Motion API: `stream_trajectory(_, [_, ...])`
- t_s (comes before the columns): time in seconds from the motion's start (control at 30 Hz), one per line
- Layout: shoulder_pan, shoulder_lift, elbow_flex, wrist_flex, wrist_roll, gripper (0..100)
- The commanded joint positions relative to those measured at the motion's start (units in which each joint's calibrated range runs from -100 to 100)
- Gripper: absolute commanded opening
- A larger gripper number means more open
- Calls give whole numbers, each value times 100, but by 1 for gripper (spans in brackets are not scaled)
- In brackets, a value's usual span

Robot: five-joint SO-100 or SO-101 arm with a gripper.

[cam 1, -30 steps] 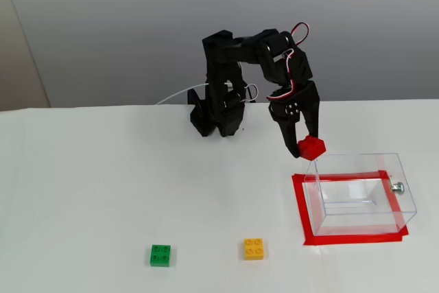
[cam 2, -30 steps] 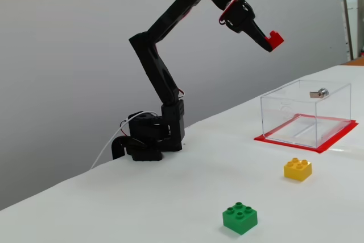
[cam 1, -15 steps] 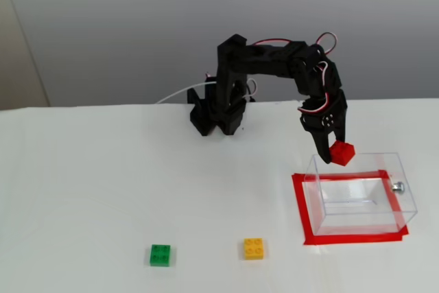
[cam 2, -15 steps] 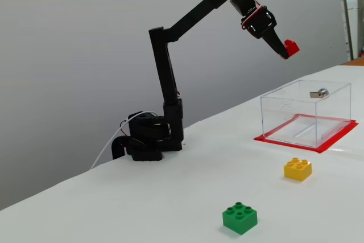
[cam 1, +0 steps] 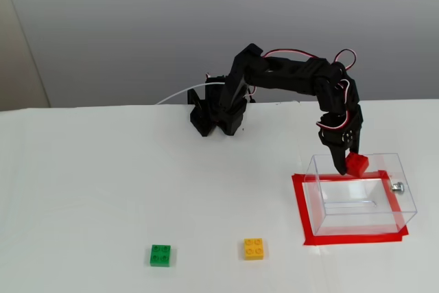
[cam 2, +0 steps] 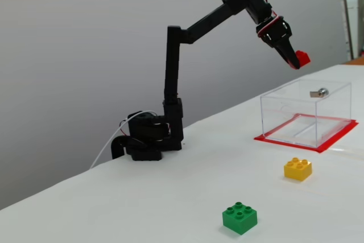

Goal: Pick the red lego brick and place it into the transparent box

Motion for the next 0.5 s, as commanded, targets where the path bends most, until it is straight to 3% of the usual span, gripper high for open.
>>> stream_trajectory(0.0, [-105,114,-305,-67,-22,7])
stream_trajectory(0.47, [-431,597,-215,-711,-17,8])
